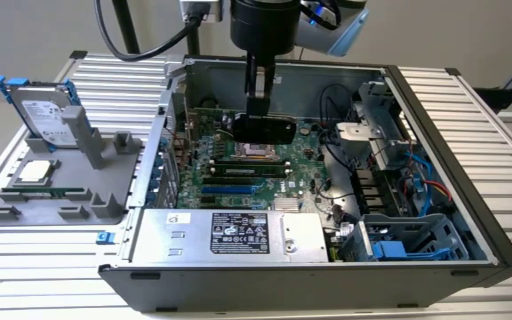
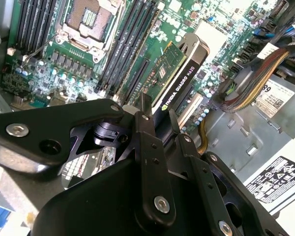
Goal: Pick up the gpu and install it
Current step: 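Insert the gpu into the slot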
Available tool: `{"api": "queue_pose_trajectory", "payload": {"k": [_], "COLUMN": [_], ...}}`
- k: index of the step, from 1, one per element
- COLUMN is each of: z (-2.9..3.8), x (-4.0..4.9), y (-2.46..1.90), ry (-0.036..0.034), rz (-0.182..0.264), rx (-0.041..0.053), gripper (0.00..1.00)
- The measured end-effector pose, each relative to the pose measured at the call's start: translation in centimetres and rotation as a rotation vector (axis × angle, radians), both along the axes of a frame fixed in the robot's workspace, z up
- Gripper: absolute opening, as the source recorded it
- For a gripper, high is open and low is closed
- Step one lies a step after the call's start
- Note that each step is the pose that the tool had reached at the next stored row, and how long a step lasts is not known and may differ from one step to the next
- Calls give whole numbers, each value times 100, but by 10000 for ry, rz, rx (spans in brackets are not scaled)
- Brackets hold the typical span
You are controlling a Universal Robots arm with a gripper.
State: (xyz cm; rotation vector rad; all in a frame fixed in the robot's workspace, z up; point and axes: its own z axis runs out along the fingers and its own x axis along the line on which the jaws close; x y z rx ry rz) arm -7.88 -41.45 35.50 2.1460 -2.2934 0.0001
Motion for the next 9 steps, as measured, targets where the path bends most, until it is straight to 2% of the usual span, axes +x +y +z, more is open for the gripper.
{"api": "queue_pose_trajectory", "payload": {"k": [9], "z": [-23], "x": [4], "y": [0], "ry": [-1], "rz": [-1], "rx": [0], "gripper": [0]}}
